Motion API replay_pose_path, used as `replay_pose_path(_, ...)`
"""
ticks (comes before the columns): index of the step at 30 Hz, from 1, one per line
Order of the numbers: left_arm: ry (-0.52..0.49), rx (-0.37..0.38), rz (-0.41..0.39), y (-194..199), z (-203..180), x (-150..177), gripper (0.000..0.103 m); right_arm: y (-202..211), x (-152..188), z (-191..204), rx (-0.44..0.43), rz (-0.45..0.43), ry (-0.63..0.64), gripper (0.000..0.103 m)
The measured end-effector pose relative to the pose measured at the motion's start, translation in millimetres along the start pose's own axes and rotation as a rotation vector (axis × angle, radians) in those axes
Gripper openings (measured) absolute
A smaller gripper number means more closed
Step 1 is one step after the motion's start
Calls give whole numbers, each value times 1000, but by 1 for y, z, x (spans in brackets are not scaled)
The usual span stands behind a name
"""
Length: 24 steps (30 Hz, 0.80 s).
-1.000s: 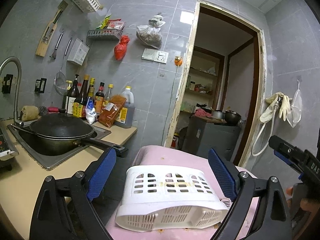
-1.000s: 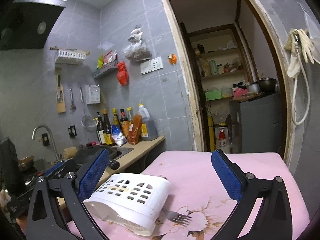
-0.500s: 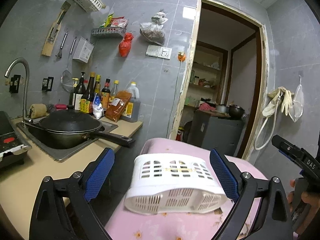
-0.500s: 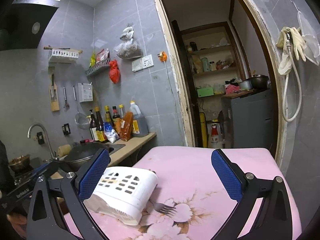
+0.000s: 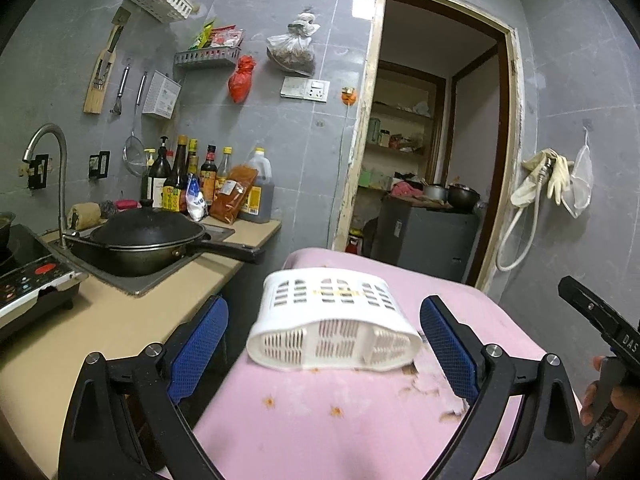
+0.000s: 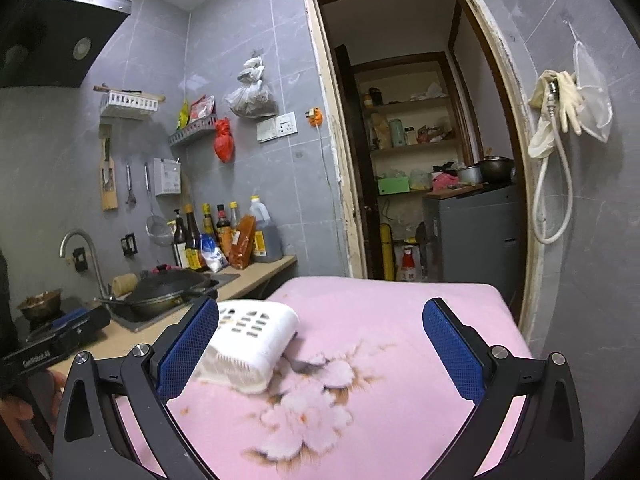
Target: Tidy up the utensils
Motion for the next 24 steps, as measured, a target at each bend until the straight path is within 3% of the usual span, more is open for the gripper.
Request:
replay_pose_path(11, -8, 1, 53, 41, -15, 35, 94, 59, 27, 6, 53, 43, 18, 103)
replay_pose_path(24, -17, -17, 77, 63, -20, 64, 94, 81, 54, 3, 103, 81, 30, 103)
Point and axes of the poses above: each gripper's, at about its wrist camera, not at the fingertips, and y roughly against the way its jaws point, z to its left, x to its underside, the point moved 8 cm from there along -y, roughly the way its jaws point, and after that the axes turned 4 degrees about -y, right-handed, at the moved point
